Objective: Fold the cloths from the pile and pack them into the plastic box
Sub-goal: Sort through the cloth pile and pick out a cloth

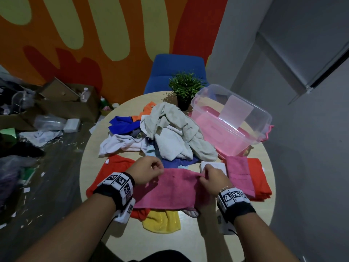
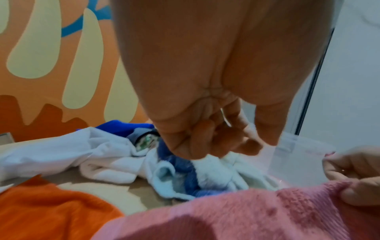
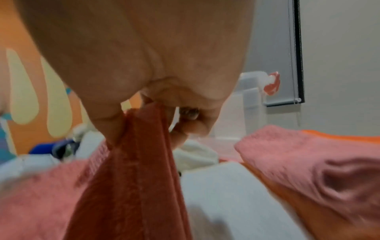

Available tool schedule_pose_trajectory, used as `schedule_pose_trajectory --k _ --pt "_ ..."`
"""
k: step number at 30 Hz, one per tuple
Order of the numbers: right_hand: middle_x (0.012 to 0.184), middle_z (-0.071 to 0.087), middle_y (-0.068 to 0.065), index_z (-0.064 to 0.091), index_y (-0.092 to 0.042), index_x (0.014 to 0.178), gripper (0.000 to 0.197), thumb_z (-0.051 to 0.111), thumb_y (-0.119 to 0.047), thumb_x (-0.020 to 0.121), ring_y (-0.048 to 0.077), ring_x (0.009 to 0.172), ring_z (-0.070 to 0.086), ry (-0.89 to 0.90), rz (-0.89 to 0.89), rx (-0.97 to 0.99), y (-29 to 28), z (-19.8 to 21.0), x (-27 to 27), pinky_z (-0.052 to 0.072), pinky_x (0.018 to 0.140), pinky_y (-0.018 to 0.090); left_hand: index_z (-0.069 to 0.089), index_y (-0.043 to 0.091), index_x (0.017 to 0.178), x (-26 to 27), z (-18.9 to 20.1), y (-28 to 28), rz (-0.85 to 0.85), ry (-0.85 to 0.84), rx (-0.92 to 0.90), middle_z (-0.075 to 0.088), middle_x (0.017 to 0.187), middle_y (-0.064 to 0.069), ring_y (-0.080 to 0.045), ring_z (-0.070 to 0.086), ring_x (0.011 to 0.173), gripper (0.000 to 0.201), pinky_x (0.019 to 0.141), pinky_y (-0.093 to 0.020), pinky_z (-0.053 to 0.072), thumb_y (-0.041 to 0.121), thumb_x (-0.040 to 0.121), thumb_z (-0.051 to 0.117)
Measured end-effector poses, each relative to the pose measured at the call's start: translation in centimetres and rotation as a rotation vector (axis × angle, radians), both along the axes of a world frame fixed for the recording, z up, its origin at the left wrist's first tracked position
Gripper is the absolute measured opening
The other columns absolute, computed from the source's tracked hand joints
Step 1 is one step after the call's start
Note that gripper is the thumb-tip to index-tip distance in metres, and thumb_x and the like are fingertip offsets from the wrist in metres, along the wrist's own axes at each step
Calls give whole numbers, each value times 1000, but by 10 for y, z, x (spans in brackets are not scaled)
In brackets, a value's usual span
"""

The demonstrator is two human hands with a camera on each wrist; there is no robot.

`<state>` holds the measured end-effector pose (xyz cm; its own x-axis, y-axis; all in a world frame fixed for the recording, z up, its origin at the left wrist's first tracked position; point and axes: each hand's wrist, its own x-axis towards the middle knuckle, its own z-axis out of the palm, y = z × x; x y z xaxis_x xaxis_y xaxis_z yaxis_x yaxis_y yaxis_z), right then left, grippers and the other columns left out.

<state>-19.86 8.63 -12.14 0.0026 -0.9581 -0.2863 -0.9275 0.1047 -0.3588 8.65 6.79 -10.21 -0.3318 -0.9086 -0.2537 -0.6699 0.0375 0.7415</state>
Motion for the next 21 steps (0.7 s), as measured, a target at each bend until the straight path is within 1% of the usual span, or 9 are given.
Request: schedule_pose_trajectory --k 3,5,8,11,13,14,18,20,21 --pt "59 56 -4 50 -20 82 21 70 -17 83 12 51 48 -497 -101 -93 6 34 15 40 53 27 69 20 85 -17 32 4 -144 106 72 71 78 0 -6 60 65 16 66 -24 50 34 85 77" --pt "55 51 1 49 -17 83 25 72 -7 85 16 47 41 -786 -134 -97 9 59 27 35 46 26 62 23 91 -29 53 7 -214 189 162 65 73 -1 -12 56 63 28 63 -30 48 43 81 80" --pt "62 60 15 59 -11 84 16 70 0 87 22 52 52 -1095 -150 -61 8 96 42 44 46 27 47 31 101 -42 87 13 -236 237 147 62 80 -2 -12 55 66 48 63 -31 47 52 75 81" --pt "73 68 16 74 -14 82 18 70 3 86 24 65 65 -1208 -211 -150 6 127 50 55 61 35 40 29 109 -46 117 14 -215 261 14 65 92 3 -6 60 68 58 63 -23 48 48 76 83" --pt "84 71 21 76 -10 91 18 69 6 85 32 79 68 -1291 -227 -163 6 143 51 58 77 49 39 29 111 -47 126 13 -156 248 -157 59 101 4 -4 58 71 54 62 -23 46 35 78 82" --pt "90 72 22 73 -6 99 20 67 8 85 33 84 69 -1339 -222 -153 7 149 52 58 83 51 39 31 111 -46 128 12 -119 223 -259 55 103 6 -5 57 74 51 64 -25 44 27 79 78" --pt "105 74 19 61 -4 122 49 69 16 78 30 97 70 -1427 -75 -157 11 167 52 58 90 40 48 31 107 -38 131 6 109 211 -544 56 101 10 -7 56 90 44 74 -29 50 4 77 66" --pt "100 74 18 64 -8 118 46 70 17 79 28 92 69 -1301 -32 -244 12 174 53 58 89 43 55 27 104 -34 135 4 189 250 -637 62 95 10 -4 59 87 40 74 -25 51 -2 79 65" --pt "91 75 17 68 -10 109 35 72 11 82 27 82 70 -1192 -38 -326 12 177 53 61 82 45 57 25 104 -31 138 3 211 284 -659 64 92 9 -4 61 85 39 73 -24 51 -4 80 65"
